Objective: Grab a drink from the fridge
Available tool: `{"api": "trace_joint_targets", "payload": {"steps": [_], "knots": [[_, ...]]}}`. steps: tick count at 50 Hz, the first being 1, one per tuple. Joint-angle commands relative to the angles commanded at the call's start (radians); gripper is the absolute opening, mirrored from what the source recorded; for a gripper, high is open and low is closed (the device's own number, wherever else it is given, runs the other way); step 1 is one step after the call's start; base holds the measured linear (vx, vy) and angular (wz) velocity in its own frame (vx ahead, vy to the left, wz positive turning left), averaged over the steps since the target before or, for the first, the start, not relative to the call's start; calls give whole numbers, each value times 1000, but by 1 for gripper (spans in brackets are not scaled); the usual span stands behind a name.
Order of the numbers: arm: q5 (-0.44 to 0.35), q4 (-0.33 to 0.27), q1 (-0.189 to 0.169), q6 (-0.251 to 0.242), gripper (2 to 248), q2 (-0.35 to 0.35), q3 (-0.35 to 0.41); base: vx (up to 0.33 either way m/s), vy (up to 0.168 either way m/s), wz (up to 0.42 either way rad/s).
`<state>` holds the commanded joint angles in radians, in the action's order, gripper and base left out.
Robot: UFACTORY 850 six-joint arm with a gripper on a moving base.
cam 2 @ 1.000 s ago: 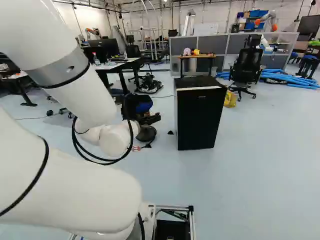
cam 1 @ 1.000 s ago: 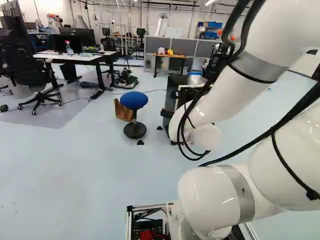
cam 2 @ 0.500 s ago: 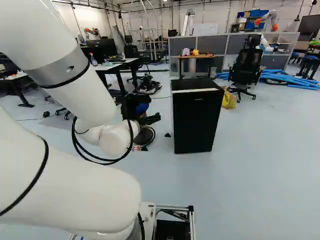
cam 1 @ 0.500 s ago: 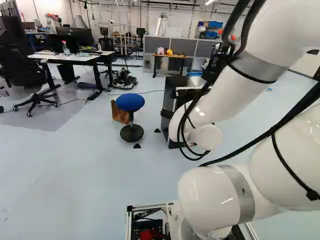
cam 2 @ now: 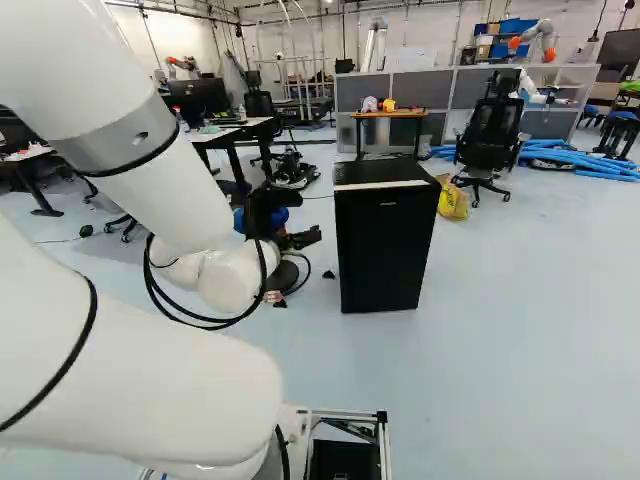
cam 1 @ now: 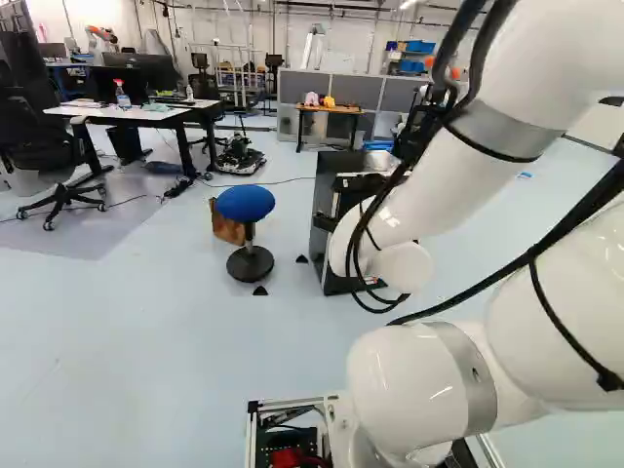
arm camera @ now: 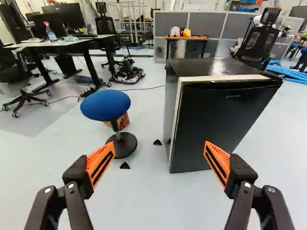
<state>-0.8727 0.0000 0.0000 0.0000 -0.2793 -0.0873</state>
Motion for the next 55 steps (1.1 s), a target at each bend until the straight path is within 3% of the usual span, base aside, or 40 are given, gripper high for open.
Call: {"api": "trace_joint_targets", "payload": {"steps": [55], "knots": [[0,0,0,0,247,0,0,76,-96,6]]}}
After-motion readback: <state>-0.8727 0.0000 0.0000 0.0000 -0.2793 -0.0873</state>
